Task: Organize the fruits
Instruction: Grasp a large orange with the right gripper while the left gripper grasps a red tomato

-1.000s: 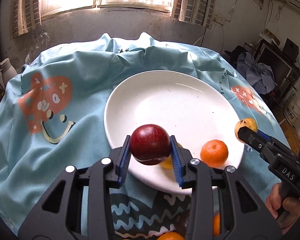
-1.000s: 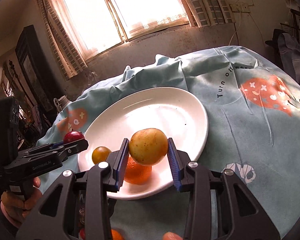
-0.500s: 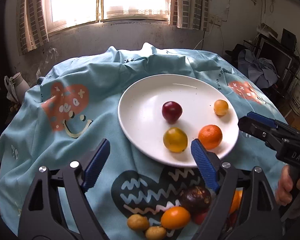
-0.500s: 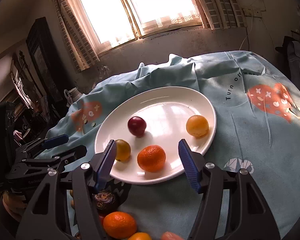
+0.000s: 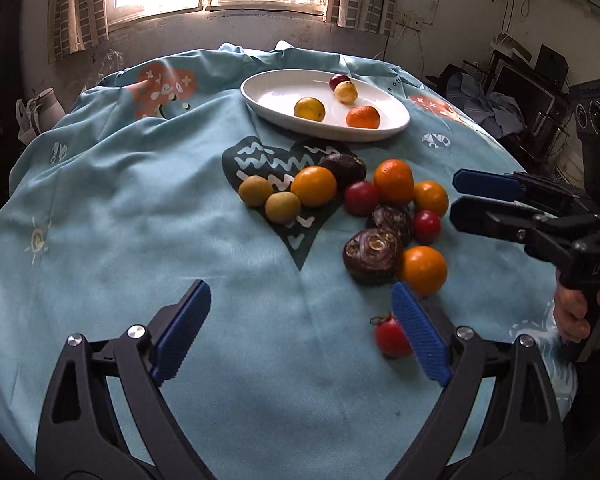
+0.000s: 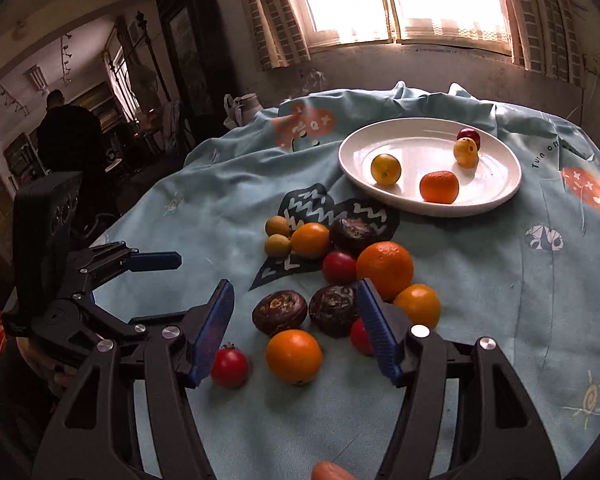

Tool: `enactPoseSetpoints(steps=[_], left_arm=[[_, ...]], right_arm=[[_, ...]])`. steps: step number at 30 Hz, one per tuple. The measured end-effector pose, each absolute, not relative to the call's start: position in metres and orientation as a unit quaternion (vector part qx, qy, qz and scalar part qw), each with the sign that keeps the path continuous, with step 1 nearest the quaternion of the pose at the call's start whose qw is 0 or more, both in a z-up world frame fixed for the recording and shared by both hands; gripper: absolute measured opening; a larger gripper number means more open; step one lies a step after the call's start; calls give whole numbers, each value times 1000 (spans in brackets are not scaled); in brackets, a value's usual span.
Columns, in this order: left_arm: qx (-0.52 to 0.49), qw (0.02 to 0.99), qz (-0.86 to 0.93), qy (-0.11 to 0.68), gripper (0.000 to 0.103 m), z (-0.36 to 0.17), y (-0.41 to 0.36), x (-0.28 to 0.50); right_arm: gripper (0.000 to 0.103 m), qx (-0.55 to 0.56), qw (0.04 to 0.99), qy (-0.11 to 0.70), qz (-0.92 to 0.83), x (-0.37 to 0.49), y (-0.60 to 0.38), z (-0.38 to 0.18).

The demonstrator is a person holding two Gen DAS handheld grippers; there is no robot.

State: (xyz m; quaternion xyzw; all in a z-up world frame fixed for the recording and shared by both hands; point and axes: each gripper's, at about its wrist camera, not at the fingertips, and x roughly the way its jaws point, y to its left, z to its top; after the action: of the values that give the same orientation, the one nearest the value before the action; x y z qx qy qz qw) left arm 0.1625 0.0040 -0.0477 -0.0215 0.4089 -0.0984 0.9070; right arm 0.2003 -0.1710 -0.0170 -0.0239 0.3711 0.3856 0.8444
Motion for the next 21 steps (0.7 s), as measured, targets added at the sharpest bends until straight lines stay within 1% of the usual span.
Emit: enactPoseSetpoints(steps=[6,7,10,21], left_arm=[[-11,903,-111,416,93,-61,-3,151],[-9,904,-114,412,93,-61,-4,150],[-2,902,-121,415,93,-62,-7,150],[3,901,-139,410,93,-60,-11,149]], right_arm=[[64,-62,828,401,388,191,-159,-37],[60,-60,826,406,386,191,-160,-39],[57,-59,822,418,382,193,-161,-45],[57,-67,814,441,372,198,-159,-56]])
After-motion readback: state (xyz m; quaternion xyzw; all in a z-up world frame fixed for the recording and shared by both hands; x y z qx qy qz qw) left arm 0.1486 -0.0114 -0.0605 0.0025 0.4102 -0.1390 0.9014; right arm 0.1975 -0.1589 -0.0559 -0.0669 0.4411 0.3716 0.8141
